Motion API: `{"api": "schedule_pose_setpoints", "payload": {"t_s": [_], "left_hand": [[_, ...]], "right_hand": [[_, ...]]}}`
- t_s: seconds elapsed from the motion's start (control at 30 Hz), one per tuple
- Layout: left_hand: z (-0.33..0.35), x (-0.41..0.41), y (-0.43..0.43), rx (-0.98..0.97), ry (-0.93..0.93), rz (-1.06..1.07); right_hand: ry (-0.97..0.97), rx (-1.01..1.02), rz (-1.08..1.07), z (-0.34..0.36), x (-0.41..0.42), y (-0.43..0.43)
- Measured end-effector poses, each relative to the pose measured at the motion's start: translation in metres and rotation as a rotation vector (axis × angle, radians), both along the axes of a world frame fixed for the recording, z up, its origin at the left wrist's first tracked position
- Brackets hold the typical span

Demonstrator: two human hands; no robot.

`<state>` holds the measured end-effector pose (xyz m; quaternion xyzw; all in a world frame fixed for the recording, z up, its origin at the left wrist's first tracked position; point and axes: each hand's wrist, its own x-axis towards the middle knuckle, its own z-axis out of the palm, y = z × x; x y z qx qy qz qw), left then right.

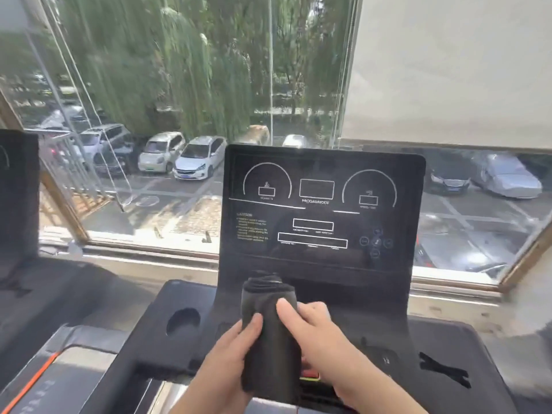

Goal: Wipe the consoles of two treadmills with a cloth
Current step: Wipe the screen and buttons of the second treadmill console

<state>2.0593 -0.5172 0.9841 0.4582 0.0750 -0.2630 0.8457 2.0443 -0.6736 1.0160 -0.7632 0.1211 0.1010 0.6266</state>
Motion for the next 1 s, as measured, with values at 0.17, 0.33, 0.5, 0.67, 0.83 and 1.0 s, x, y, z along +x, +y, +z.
{"api": "schedule_pose_setpoints", "payload": {"t_s": [0.17, 0.33, 0.5, 0.67, 0.83, 1.0], "left_hand": [[0.008, 0.077, 0.02, 0.249, 0.107, 0.325], [0.076, 0.185, 0.047, 0.572, -0.309, 0.564], [0.125, 0.296, 0.029, 1.279, -1.337, 0.655], [0.065, 0.329, 0.008, 1.413, -1.557, 0.57], [-0.036, 0.273, 0.03, 1.358, -2.056, -0.07], [0.022, 0.319, 0.048, 1.41, -2.163, -0.012]], "right_hand": [[-0.441, -0.688, -0.067, 0.021, 0.091, -0.046], [-0.749, -0.919, -0.214, 0.084, 0.187, -0.077], [-0.663, -1.18, -0.14, 0.115, 0.27, -0.076], [-0.724, -1.215, -0.325, 0.09, 0.3, -0.064], [-0.846, -1.225, -0.419, 0.077, 0.308, -0.062], [-0.874, -1.26, -0.409, 0.074, 0.308, -0.069]]}}
